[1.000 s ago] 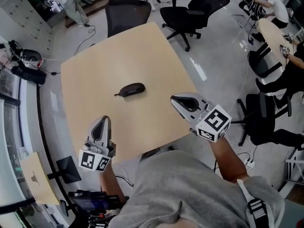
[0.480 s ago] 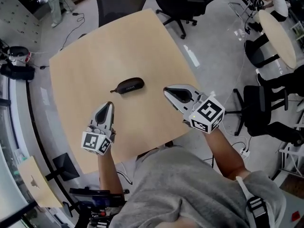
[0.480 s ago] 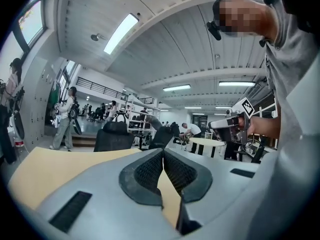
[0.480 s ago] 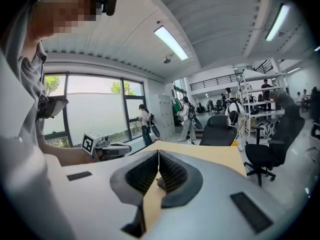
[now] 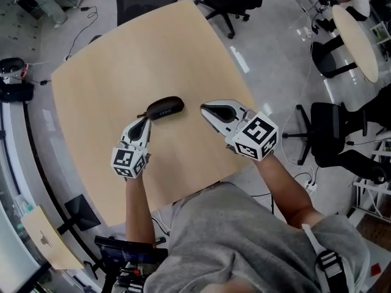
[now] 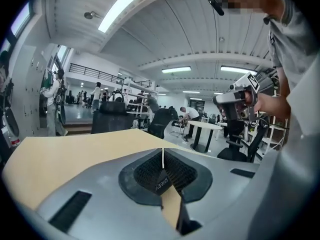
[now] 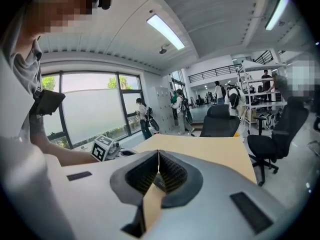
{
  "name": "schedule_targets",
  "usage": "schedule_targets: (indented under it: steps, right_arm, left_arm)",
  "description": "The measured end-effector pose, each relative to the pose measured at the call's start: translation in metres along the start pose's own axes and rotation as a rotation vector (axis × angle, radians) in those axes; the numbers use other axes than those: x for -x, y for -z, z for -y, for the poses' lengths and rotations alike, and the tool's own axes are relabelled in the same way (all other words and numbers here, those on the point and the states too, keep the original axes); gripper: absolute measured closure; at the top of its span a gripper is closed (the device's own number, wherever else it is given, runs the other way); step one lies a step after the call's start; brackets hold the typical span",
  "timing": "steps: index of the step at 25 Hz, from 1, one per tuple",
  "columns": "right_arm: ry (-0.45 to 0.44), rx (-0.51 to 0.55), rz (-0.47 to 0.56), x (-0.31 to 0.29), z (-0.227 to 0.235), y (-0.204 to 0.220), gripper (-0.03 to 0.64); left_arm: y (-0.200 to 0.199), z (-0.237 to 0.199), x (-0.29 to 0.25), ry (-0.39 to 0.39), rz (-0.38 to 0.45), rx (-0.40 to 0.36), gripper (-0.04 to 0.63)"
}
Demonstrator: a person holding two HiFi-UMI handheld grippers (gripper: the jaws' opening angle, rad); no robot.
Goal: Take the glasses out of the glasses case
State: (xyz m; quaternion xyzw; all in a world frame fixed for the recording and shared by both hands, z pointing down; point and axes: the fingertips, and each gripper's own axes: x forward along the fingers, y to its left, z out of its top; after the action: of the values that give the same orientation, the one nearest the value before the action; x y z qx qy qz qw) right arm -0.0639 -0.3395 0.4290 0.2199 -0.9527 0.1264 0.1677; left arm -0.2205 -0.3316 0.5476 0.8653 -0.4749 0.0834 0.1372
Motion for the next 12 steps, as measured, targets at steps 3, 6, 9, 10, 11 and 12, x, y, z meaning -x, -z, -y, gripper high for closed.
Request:
schedule_targets:
  steps: [3, 6, 9, 10, 11, 12]
  right_arm:
    - [-0.002, -0.010, -0.019, -0.015, 0.009, 0.006, 0.609]
    - [-0.004, -0.015, -0.040, -0.029, 0.016, 0.011, 0.609]
    - [-0.008, -0.020, -0.055, -0.044, 0.021, 0.013, 0.609]
    - [-0.010, -0.021, -0.058, -0.048, 0.023, 0.013, 0.609]
    - [-0.012, -0.022, -0.061, -0.052, 0.025, 0.014, 0.609]
    - [-0.014, -0.023, -0.064, -0.057, 0.027, 0.015, 0.609]
  left_arm:
    - [0.017, -0.012, -0.021, 0.021, -0.050, -0.025, 0.583]
    - [0.033, -0.022, -0.037, 0.034, -0.094, -0.051, 0.583]
    - [0.047, -0.033, -0.050, 0.027, -0.134, -0.088, 0.583]
    - [0.052, -0.035, -0.055, 0.027, -0.146, -0.100, 0.581]
    - [0.057, -0.037, -0.058, 0.030, -0.156, -0.111, 0.580]
    - [0.060, -0.038, -0.062, 0.035, -0.164, -0.120, 0.568]
